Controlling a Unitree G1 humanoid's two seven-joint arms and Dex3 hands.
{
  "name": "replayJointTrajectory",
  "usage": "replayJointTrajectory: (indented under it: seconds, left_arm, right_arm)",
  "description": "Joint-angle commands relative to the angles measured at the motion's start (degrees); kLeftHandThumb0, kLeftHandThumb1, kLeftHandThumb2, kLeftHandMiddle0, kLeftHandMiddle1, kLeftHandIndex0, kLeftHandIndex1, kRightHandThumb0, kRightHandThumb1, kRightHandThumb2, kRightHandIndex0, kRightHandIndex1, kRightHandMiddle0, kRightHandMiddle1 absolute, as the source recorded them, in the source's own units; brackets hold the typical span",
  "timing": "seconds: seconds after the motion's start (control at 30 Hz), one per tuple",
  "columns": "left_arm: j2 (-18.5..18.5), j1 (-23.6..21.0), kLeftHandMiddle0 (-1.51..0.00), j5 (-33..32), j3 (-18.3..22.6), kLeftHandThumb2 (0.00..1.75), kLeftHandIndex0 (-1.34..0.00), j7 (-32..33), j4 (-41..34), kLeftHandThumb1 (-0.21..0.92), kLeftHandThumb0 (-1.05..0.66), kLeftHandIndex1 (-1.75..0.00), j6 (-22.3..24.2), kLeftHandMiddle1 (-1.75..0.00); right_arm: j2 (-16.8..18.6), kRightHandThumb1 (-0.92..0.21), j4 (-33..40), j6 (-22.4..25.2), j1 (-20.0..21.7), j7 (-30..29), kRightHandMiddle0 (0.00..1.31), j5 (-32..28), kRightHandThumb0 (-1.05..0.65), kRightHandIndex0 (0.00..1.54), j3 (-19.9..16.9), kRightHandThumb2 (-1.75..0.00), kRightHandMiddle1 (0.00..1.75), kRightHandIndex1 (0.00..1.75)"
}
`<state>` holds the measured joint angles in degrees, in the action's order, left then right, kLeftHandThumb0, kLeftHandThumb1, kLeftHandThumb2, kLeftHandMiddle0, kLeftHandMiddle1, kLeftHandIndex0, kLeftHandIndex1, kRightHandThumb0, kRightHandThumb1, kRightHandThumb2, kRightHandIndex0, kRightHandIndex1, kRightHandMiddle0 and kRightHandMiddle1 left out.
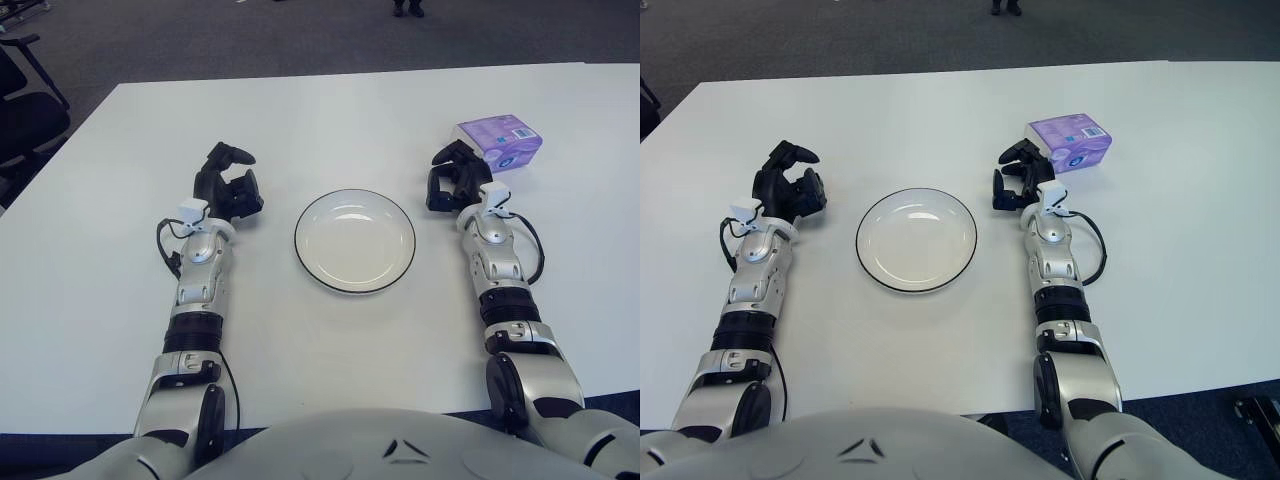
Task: Put the tissue paper into the plate.
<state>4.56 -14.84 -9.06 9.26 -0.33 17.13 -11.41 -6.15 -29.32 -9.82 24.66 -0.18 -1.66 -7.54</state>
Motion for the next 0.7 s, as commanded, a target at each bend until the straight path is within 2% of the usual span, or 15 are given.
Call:
replayJointTrajectory:
  seconds: [0.0, 0.27, 0.43, 0.67]
  left_arm:
    - [-5.7, 10.7, -1.31, -0.7, -1.0, 1.28, -0.59, -0.2, 6.9, 0.35, -0.47, -1.75, 0.1, -1.75]
    - [-5.7, 10.5, -1.31, -0.4, -1.1, 1.28, -0.59, 0.2, 7.0, 0.35, -0.47, -1.75, 0.4, -1.75]
    - [-5.5, 10.5, -1.31, 0.0, -1.3, 1.28, -0.59, 0.4, 6.9, 0.35, -0.47, -1.75, 0.5, -1.75]
    - [-5.6, 10.5, -1.31, 0.1, -1.5, 1.28, -0.59, 0.6, 7.0, 0.35, -0.47, -1.75, 0.5, -1.75]
  right_arm:
    - [2.0, -0.14, -3.7, 1.8, -6.1, -0.4, 0.49, -1.0, -0.01, 0.78, -0.4, -1.52, 1.75, 1.7]
    - [1.8, -0.15, -2.1, 1.5, -6.4, -2.2, 0.48, 0.0, -0.01, 0.79, -0.1, -1.5, 1.75, 1.67]
    - [1.2, -0.19, 7.2, 4.6, -8.0, -3.8, 0.45, 1.5, -0.01, 0.76, 0.8, -1.46, 1.75, 1.67]
    - [0.3, -0.27, 15.7, 8.5, -9.3, -4.8, 0.39, 3.2, -0.01, 0.71, 1.8, -1.37, 1.75, 1.66]
